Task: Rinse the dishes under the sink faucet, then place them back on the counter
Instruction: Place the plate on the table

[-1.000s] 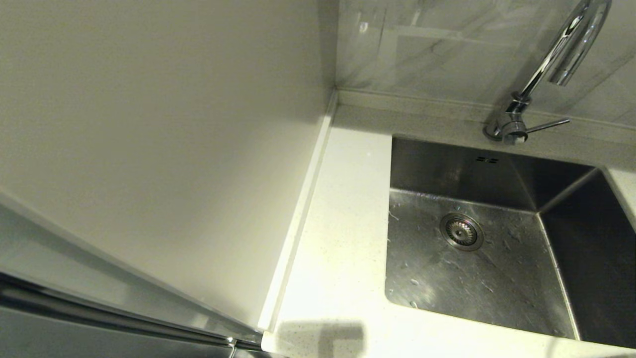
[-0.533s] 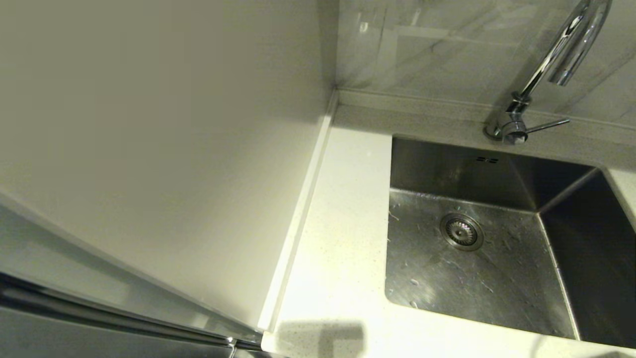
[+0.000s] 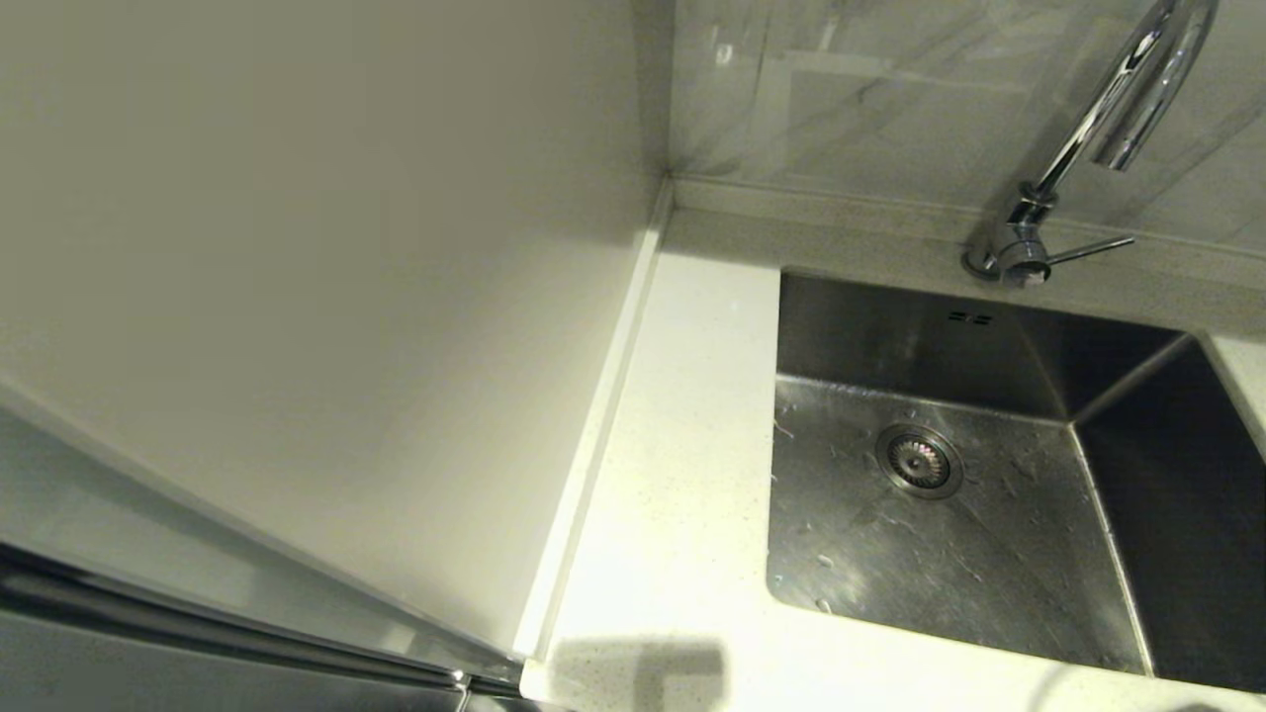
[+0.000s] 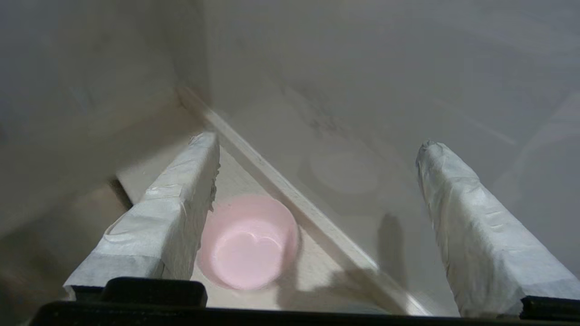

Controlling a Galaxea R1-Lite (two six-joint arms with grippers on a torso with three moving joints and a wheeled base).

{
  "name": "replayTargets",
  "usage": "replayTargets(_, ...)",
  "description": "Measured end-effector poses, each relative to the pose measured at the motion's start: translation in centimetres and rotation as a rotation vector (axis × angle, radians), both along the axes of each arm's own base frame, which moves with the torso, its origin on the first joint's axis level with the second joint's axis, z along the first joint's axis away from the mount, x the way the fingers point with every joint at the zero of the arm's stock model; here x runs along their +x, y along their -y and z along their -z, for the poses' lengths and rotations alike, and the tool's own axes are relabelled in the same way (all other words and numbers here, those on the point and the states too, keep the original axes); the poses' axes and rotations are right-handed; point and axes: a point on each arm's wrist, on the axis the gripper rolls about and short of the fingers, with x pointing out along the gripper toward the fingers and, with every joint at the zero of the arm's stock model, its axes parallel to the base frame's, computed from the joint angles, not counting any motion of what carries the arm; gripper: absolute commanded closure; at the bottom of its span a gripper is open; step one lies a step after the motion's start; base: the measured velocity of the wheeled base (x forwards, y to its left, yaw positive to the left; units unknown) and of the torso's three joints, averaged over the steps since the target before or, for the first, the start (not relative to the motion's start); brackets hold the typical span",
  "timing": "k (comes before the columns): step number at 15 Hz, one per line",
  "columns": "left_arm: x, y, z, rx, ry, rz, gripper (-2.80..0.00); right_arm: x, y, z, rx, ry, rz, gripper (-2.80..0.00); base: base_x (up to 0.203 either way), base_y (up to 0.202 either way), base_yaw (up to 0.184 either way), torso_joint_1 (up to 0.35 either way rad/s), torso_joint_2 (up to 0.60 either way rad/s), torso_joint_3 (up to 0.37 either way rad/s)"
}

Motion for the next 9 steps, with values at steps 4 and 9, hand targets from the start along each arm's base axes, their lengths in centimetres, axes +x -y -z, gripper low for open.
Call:
replayTargets(4,0.0,0.0,0.0,-0.001,0.000,0.000,0.00,-0.2,-1.1,2.8,0.000,-0.209,0.047,-2.80,0.000,0.000,0.000,0.000,0.00,0.000)
replayTargets(9,0.0,0.0,0.0,0.000,0.000,0.000,0.00,-0.5,-0.6,1.2,0.132,-0.309,0.129,-2.80,0.000,0.000,0.000,0.000,0.00,0.000)
